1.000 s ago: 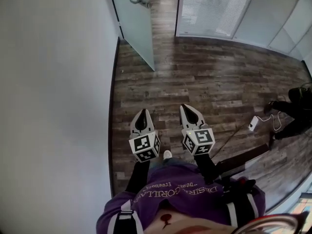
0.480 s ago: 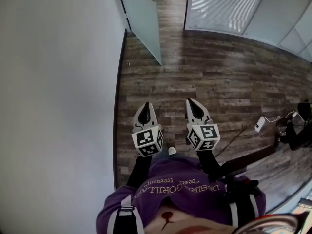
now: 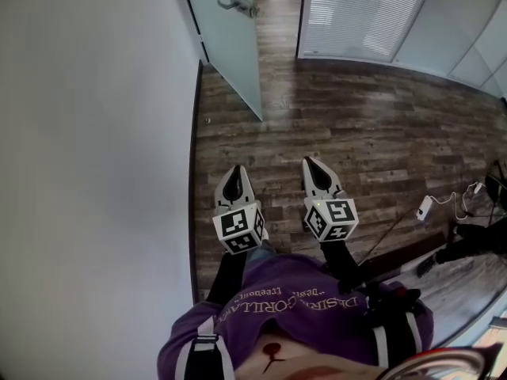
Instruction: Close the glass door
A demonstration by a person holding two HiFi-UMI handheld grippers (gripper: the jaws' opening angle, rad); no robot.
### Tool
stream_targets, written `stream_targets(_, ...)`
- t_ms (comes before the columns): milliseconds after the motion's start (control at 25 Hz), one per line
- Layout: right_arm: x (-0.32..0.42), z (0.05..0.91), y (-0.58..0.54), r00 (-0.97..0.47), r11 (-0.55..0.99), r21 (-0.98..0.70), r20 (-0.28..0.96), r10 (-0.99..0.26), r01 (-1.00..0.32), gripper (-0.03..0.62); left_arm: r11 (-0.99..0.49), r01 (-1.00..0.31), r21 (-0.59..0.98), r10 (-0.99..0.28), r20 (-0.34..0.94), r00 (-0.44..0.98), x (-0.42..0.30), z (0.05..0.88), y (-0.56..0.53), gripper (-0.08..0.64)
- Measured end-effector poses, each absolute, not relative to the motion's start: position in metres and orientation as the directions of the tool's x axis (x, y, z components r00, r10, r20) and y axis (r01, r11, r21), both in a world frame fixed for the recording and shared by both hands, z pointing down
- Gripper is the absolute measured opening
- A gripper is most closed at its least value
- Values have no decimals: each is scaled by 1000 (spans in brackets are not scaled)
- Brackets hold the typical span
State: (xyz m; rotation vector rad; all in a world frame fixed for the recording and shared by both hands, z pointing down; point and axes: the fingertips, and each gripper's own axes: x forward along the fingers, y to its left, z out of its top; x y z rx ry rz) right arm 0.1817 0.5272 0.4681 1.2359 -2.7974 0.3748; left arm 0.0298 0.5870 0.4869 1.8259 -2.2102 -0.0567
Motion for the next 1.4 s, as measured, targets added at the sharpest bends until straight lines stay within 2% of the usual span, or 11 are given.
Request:
stream_targets(280,138,469,490,-652,627,-183,155,-743,-758,-11,195,-959,208,-970,187,-156,-18,490,550,2)
stream_targets(760,115,476,466,-626,604,-166,185,-758,-780,-11,160,-959,235,-971,209,-111,-39,504,520,2)
stream_targets(1120,85,481,408,-681,658,-173,186,-709,-733,-11,247,-939,240,-955,226,-193,-66,513,474,2)
stream_targets(1400,74,462,330,-700,678,-177,139,-700,-713,-11,247,-945,214,-961,181,-210,-76,491,394,2)
